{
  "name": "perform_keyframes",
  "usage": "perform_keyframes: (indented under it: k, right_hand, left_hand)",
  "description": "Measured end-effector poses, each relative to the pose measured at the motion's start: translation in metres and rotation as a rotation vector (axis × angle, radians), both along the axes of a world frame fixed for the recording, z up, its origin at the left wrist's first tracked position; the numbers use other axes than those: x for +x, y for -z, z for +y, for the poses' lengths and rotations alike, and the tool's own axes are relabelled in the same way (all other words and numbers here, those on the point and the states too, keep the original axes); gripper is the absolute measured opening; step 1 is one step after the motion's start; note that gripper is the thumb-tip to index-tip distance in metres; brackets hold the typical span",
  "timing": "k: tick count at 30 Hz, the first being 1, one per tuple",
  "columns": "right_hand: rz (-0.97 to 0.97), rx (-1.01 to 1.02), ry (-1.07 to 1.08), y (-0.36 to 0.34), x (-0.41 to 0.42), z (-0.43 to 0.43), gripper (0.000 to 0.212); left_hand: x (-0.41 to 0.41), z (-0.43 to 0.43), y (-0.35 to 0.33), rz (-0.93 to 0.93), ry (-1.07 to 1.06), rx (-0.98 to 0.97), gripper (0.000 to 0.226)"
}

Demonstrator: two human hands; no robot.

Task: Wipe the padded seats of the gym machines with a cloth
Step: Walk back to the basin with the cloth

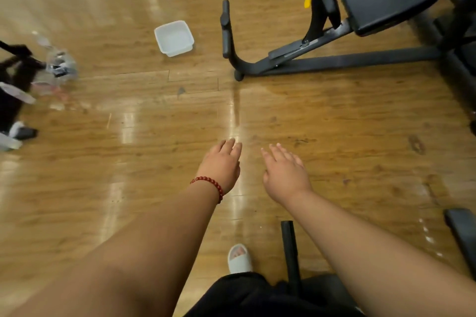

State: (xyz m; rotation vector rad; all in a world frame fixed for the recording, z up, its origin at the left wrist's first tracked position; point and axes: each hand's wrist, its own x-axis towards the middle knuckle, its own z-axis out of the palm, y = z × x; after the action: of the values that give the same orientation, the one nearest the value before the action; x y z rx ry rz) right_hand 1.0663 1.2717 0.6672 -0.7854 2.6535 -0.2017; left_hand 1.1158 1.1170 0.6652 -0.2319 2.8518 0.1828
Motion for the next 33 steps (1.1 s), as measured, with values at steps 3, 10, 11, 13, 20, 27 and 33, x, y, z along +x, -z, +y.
perform_keyframes:
  k: [3, 10, 11, 13, 20, 27, 33]
  right_hand:
    - [0.008, 0.018, -0.04, -0.005, 0.002, -0.042, 0.058]
    - [0.03, 0.039, -0.13, -0.01, -0.001, -0.103, 0.056]
    - [0.027, 0.042, -0.141, -0.011, -0.003, -0.11, 0.056]
    - [0.031, 0.042, -0.156, -0.013, -0.007, -0.121, 0.056]
    - [0.041, 0.025, -0.188, -0.013, -0.05, -0.17, 0.056]
    - [0.07, 0.026, -0.274, -0.004, -0.137, -0.251, 0.056]
    - [0.089, 0.033, -0.364, -0.007, -0.235, -0.34, 0.056]
  left_hand:
    - [0.01, -0.043, -0.003, 0.02, -0.052, -0.01, 0.055]
    - [0.017, -0.097, -0.007, 0.058, -0.144, 0.003, 0.056]
    - [0.017, -0.103, -0.007, 0.057, -0.154, 0.007, 0.056]
    - [0.016, -0.115, -0.006, 0.064, -0.178, 0.006, 0.055]
    - [-0.015, -0.155, -0.005, 0.078, -0.207, -0.002, 0.056]
    - [-0.099, -0.231, -0.006, 0.103, -0.215, -0.064, 0.056]
    - [-0.188, -0.306, -0.011, 0.126, -0.276, -0.048, 0.055]
